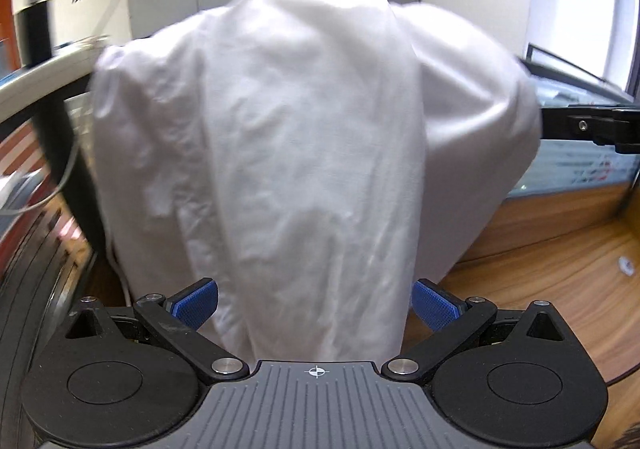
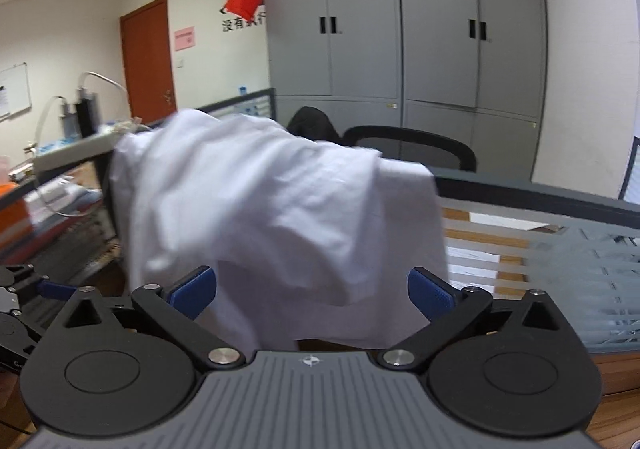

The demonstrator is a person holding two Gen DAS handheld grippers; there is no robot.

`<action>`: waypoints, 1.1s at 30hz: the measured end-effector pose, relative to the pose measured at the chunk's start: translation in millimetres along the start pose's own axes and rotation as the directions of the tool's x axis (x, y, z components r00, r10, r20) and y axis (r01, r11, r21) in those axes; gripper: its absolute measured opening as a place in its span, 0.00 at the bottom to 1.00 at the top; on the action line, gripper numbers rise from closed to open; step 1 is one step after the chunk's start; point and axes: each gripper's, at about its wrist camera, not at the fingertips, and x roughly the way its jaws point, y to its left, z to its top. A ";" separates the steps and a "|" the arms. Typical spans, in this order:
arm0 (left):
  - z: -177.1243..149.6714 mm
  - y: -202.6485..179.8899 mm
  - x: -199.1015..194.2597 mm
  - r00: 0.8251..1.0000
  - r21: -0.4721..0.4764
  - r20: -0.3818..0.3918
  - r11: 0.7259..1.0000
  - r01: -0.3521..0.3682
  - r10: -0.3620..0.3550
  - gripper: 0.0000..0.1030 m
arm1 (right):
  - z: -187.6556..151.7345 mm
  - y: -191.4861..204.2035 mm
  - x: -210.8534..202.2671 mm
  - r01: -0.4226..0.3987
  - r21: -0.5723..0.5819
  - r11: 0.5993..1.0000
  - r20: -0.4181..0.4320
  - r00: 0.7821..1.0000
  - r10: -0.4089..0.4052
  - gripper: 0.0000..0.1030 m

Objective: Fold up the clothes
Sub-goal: 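Close the left gripper on the shirt hem while the right gripper grasps the shirt, then pull the shirt off the partition and lower it onto the desk with both grippers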

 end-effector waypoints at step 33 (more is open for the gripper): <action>-34.9 -4.0 -26.9 0.999 -0.047 0.033 0.998 -0.036 0.037 0.03 | 17.9 -18.0 38.0 -0.342 0.229 0.911 0.004 0.936 0.351 1.00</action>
